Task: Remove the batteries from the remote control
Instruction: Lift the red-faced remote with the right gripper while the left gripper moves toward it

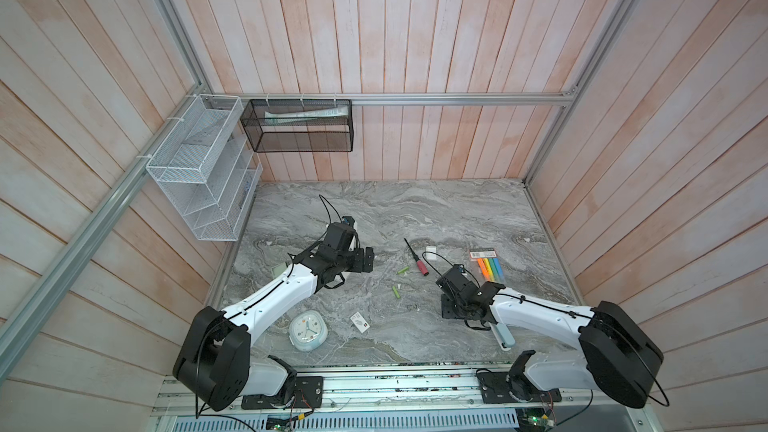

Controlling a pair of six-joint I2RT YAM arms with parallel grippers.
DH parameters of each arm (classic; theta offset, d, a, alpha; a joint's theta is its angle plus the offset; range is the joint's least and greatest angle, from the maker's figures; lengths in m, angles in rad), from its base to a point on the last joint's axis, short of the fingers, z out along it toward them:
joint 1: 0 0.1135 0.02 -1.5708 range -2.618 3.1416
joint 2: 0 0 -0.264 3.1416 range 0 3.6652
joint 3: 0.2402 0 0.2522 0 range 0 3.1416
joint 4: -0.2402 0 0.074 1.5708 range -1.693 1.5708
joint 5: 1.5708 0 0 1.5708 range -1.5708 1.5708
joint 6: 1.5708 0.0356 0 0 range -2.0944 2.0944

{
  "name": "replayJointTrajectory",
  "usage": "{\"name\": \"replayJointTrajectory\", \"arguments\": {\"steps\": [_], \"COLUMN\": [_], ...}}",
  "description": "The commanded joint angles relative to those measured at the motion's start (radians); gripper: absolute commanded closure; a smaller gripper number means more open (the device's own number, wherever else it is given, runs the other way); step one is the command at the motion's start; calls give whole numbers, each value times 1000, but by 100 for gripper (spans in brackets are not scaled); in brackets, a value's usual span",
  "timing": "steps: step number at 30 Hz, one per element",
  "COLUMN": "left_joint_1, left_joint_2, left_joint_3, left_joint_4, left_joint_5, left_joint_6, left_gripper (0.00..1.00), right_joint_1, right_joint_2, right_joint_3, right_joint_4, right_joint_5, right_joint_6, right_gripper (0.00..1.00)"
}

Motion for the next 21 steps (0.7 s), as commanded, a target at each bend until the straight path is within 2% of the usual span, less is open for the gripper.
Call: {"name": "replayJointTrajectory", "arguments": {"steps": [1, 8, 21], "left_joint_1": [-6, -6, -12], "left_joint_2": [17, 16, 43], "left_joint_3": [20, 18, -3], "left_joint_4": [19, 54, 344], "left_joint_5": [30, 114, 430], "left_joint_6": [-14, -27, -185], "left_gripper": [0, 0, 0], "right_joint_1": [6, 7, 7], "right_joint_2": [-38, -88, -112], "right_joint_3": [2, 4, 63], "right_joint_4": [39, 105, 252], "right_joint_5": [-22, -45, -169], "right_joint_6": [-58, -128, -267], "right_gripper": [50, 50, 51]}}
